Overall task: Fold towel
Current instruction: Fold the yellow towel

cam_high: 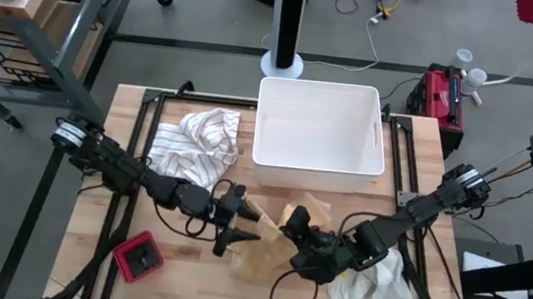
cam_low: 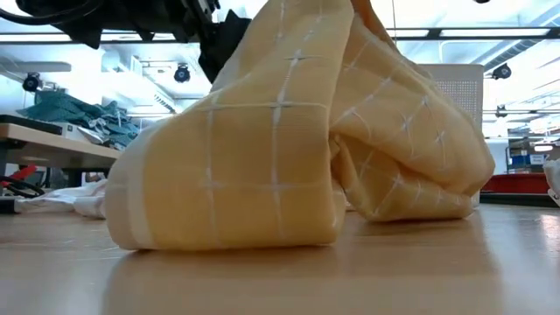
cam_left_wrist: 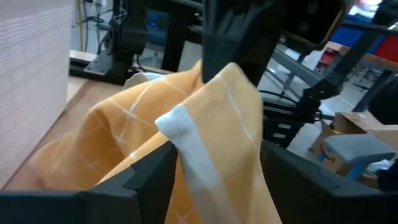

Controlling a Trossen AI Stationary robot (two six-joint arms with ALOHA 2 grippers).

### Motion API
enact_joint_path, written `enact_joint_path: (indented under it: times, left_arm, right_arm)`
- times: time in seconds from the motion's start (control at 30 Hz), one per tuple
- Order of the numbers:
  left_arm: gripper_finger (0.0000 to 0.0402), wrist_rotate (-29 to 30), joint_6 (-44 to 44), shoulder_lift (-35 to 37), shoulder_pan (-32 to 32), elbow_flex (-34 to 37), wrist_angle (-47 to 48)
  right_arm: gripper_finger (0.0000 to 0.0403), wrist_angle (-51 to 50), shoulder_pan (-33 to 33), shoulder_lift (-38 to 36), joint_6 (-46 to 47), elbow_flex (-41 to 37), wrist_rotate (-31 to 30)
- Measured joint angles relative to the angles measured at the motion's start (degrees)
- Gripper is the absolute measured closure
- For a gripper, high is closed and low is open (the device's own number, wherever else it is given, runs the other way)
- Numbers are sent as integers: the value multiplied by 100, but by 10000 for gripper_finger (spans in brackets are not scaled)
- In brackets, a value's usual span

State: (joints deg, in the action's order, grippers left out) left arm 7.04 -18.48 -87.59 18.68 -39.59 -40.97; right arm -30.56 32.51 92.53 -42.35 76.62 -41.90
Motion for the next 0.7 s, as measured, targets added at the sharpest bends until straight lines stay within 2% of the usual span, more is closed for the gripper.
enact_joint_path:
  times: [0.3,0.47,0.57,0.7]
  left_arm:
    - [218,-2,339,-2,-13,0,-474]
    - [251,457,500,11,-20,0,-438]
    - [289,733,711,11,-20,0,-482]
    - [375,977,935,31,-13,0,-544]
  right_arm:
    - [403,-45,0,31,-10,-2,19]
    - [402,-45,-15,63,199,-2,-1]
    - [393,-42,-45,63,454,-2,-10]
    - [366,-107,-135,61,1154,-2,-10]
